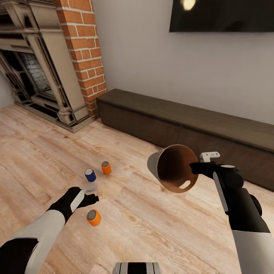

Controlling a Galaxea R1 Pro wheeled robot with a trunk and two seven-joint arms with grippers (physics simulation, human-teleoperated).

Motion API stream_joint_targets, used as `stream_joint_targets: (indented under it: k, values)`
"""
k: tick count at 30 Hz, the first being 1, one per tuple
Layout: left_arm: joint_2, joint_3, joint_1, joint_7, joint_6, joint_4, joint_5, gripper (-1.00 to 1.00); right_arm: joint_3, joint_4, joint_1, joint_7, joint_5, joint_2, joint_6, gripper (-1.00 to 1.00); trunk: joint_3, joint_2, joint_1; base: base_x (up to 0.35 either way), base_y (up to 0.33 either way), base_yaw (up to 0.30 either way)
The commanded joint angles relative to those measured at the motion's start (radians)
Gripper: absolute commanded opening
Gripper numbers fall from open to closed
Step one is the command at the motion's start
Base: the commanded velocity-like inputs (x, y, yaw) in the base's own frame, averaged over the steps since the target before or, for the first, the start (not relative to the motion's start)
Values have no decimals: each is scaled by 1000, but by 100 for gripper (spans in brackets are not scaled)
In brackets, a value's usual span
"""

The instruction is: Put the three can of soda from the living room inside the tash can in the kitchen.

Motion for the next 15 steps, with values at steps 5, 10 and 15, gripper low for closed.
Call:
stream_joint_targets:
  k: [5, 10, 15]
  values:
    - [0, 1, 0, 0, -1, 0, 0, 100, 0, -1, -1, 4, -20, 0, 1, -100, -19, -1, 2, 0, 0, 0]
    - [0, 1, 0, 1, -3, 0, 1, 100, 1, -1, 0, 4, -20, 0, 1, -100, -35, -2, 4, 0, 0, 0]
    - [0, 1, 0, 0, -2, 0, 2, 100, 2, -1, 1, 4, -20, 0, 1, -100, -35, -2, 4, 0, 0, 0]
